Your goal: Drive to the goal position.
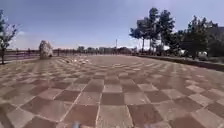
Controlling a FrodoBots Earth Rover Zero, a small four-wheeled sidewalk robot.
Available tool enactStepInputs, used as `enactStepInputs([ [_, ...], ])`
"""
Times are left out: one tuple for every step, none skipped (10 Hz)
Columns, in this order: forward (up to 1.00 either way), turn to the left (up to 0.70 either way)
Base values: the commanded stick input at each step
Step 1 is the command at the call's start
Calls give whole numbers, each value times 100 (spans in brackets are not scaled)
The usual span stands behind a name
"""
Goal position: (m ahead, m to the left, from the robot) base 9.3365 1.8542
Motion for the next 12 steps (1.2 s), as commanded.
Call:
enactStepInputs([
  [100, 0],
  [100, 0],
  [100, 0],
  [100, 0],
  [100, 0],
  [100, 0],
  [100, 0],
  [100, 0],
  [100, 0],
  [100, 0],
  [100, 0],
  [100, 0],
])
